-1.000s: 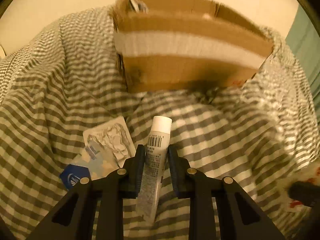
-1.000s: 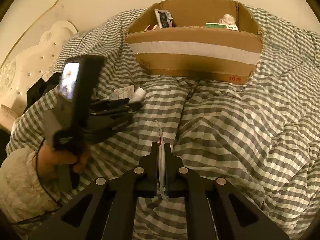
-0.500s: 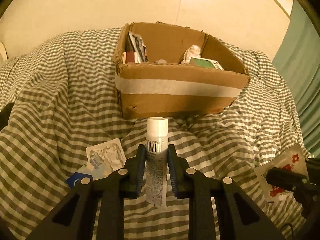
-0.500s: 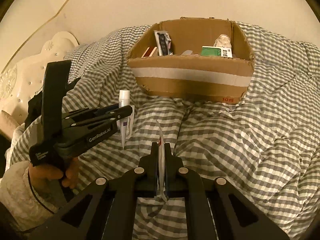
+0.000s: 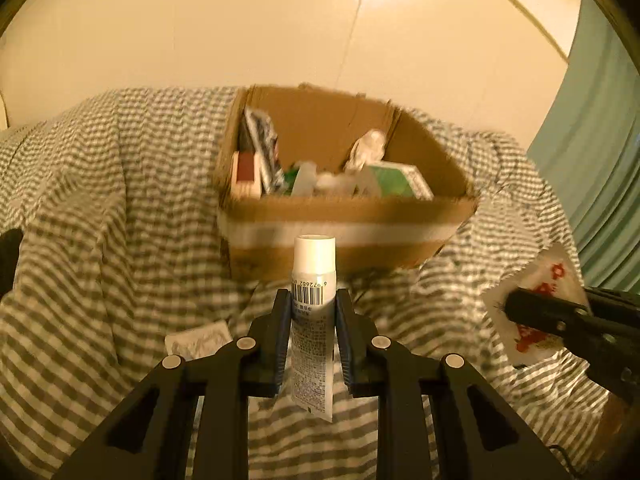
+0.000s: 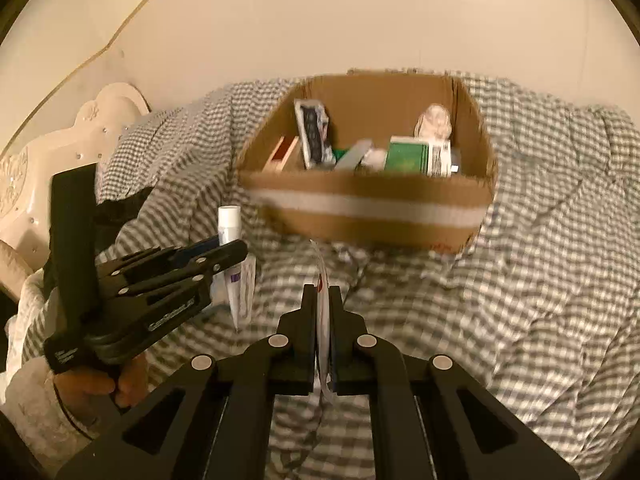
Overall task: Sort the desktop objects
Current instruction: 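Carry the tube and packet over the cardboard box and release both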
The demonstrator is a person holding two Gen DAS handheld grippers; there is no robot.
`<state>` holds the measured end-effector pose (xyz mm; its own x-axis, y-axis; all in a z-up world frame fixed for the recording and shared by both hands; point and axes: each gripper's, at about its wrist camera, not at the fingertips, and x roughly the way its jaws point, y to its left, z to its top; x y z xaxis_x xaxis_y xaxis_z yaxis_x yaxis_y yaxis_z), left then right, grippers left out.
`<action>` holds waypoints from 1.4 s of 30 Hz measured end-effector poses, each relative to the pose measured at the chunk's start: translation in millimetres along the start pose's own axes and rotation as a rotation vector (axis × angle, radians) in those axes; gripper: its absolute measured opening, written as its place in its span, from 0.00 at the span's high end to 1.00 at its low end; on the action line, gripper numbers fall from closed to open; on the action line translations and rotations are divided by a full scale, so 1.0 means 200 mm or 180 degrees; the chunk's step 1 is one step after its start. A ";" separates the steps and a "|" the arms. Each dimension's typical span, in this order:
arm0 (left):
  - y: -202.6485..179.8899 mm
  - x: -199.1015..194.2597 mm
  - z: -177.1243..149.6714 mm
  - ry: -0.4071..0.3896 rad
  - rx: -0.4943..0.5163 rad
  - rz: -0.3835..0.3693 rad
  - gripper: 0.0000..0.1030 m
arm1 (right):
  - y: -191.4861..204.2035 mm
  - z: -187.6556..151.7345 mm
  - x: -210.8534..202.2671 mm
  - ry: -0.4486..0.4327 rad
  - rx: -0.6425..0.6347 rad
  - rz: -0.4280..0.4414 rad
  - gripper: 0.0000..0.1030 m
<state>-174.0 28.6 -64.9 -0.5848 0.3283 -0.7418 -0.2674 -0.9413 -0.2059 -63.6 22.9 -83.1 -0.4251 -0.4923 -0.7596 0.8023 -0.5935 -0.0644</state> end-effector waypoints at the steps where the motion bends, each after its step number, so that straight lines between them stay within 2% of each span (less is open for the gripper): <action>1: 0.00 -0.01 0.02 -0.0030 0.0010 -0.0008 0.78 | 0.00 0.02 0.00 -0.0031 -0.0003 0.0000 0.95; 7: -0.01 -0.01 0.12 -0.0153 -0.0010 -0.0074 0.78 | 0.00 0.15 0.00 -0.0172 -0.0053 0.0037 0.95; 9: 0.00 -0.04 0.16 -0.0318 -0.0053 -0.0096 0.78 | 0.00 0.20 0.00 -0.0218 -0.0080 0.0044 0.95; 13: -0.01 -0.05 0.27 -0.0451 -0.0036 -0.0029 0.78 | -0.02 0.31 -0.01 -0.0351 -0.0092 0.0079 0.95; 17: -0.01 -0.01 0.42 -0.0542 -0.0090 -0.0065 0.78 | -0.07 0.46 -0.01 -0.0520 -0.0076 0.0079 0.95; 21: -0.06 0.09 0.54 -0.0627 0.0004 -0.0039 0.78 | -0.15 0.59 0.03 -0.0607 -0.0038 0.0025 0.95; 26: -0.07 0.33 0.66 -0.0485 0.0001 -0.0050 0.78 | -0.30 0.72 0.20 -0.0507 0.0087 -0.0047 0.95; 32: -0.11 0.57 0.69 -0.0230 0.0106 0.0010 0.77 | -0.42 0.77 0.44 -0.0304 0.0224 -0.0080 0.95; 33: -0.11 0.58 0.69 -0.0207 0.0126 0.0094 0.76 | -0.43 0.77 0.46 -0.0295 0.0248 -0.0058 0.91; 34: -0.12 0.58 0.68 -0.0210 0.0144 0.0178 0.74 | -0.45 0.77 0.48 -0.0273 0.0272 -0.0038 0.84; 36: -0.13 0.54 0.67 -0.0316 0.0214 0.0319 0.50 | -0.47 0.76 0.48 -0.0275 0.0343 -0.0030 0.42; 37: -0.14 0.50 0.66 -0.0382 0.0263 0.0386 0.28 | -0.47 0.76 0.45 -0.0319 0.0367 -0.0023 0.40; 38: -0.14 0.45 0.65 -0.0493 0.0257 0.0489 0.19 | -0.46 0.75 0.42 -0.0358 0.0373 -0.0024 0.40; 40: -0.15 0.34 0.63 -0.0686 0.0271 0.0590 0.18 | -0.46 0.74 0.34 -0.0422 0.0363 -0.0058 0.40; 42: -0.15 0.21 0.62 -0.0681 0.0251 0.0630 0.11 | -0.45 0.72 0.22 -0.0501 0.0357 -0.0090 0.40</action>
<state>-285.2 79.3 -10.5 -0.7773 0.1559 -0.6096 -0.1858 -0.9825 -0.0143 -214.6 -37.1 -17.1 -0.5142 -0.5628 -0.6472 0.7412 -0.6713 -0.0051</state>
